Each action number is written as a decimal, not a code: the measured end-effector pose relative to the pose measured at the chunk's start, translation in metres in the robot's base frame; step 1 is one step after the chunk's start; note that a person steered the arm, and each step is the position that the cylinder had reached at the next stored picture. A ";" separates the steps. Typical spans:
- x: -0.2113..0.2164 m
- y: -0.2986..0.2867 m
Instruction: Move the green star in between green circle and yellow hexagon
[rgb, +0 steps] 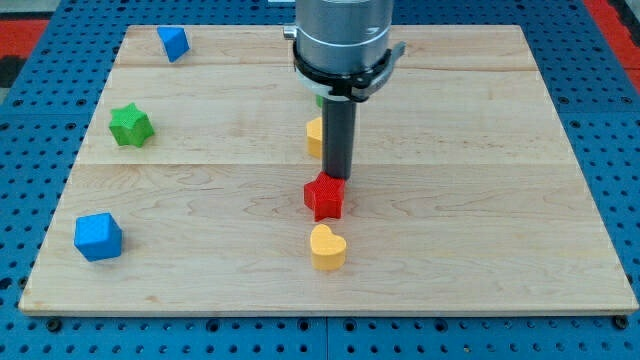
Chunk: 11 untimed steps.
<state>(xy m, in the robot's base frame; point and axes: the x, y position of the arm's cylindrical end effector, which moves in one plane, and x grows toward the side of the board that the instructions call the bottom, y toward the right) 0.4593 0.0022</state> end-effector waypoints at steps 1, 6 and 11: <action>-0.003 -0.061; -0.026 -0.222; -0.161 -0.258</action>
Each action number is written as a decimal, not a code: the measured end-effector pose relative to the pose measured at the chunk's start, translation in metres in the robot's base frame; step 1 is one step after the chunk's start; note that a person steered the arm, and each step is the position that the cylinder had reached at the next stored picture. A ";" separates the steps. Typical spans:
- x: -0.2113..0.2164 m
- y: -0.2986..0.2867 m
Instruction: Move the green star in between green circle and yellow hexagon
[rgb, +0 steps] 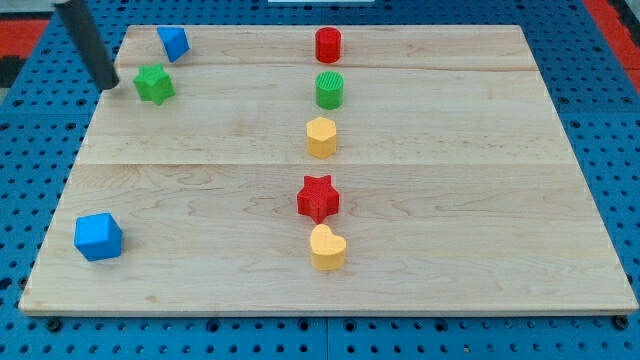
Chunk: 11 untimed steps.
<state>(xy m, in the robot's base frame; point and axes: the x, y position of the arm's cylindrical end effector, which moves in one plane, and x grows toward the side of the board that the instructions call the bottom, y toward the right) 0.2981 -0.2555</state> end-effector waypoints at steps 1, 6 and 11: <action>0.005 0.077; 0.077 0.142; 0.018 0.200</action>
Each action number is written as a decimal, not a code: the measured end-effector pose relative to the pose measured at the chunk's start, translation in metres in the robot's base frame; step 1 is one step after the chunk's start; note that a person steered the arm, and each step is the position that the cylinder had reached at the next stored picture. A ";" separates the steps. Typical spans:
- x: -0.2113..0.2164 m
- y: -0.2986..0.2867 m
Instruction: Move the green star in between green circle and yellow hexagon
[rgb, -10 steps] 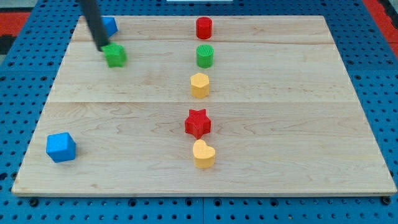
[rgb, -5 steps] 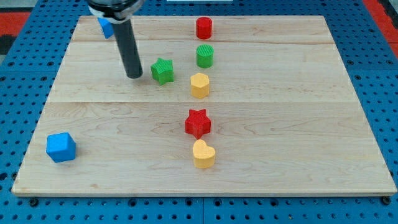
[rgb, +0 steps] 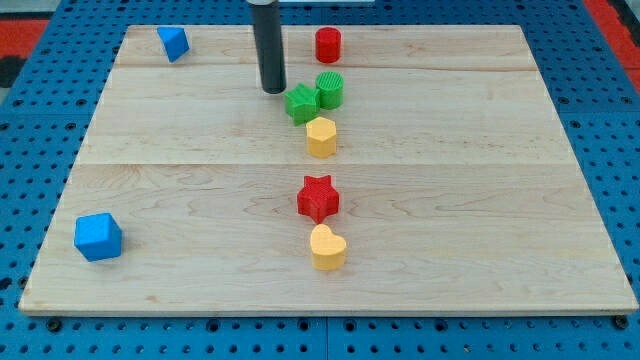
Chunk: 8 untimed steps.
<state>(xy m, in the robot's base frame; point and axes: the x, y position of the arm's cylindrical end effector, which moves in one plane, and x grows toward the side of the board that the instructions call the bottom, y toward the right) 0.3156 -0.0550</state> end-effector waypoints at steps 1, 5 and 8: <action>0.003 -0.007; 0.038 0.005; 0.024 -0.093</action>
<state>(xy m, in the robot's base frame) 0.3392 -0.1483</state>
